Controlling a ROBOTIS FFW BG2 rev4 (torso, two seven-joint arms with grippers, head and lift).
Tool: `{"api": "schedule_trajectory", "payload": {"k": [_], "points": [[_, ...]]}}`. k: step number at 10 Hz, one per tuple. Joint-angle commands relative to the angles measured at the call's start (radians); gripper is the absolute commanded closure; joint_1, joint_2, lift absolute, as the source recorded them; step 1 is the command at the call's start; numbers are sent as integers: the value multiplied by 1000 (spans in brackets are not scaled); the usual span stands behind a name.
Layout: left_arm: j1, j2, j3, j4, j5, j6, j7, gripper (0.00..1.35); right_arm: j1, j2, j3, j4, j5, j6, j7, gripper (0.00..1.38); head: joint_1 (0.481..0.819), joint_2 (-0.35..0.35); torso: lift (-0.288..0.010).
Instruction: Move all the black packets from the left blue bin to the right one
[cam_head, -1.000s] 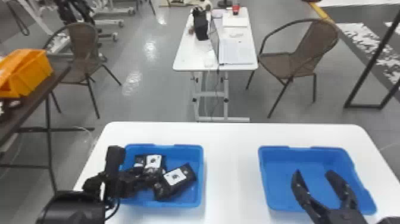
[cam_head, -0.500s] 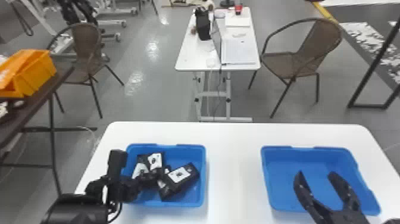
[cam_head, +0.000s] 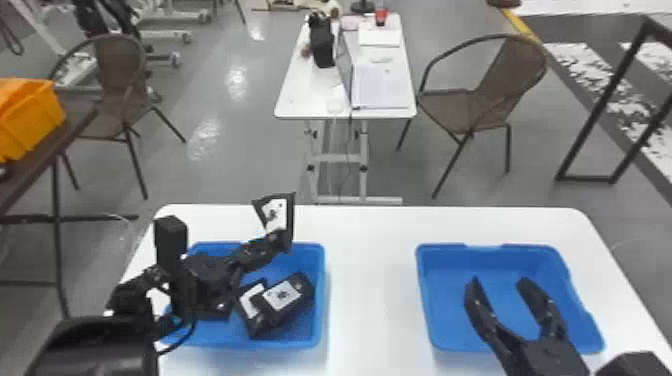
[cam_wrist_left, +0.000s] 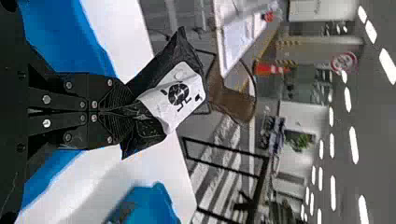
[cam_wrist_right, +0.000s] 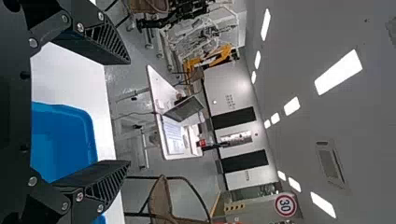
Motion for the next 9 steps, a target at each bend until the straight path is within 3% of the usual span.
{"api": "schedule_trajectory", "payload": {"k": [1, 3, 5, 7, 9], "points": [[-41, 4, -92, -7, 8, -34, -35, 1211, -37, 6, 16, 1, -36, 0, 20, 283, 695, 1, 0], [-133, 7, -187, 16, -113, -57, -144, 1211, -102, -8, 62, 20, -88, 9, 58, 282, 695, -70, 0], [-200, 5, -274, 71, -224, -107, -165, 1211, -132, -35, 114, 17, -152, 21, 64, 277, 695, -93, 0], [-257, 15, -368, 165, -204, -147, -145, 1211, -172, -57, 157, 21, -231, 48, 84, 277, 695, -109, 0], [-305, 19, -445, 222, -155, -172, -138, 1211, -247, -57, 170, 77, -267, 81, 142, 280, 695, -120, 0]]}}
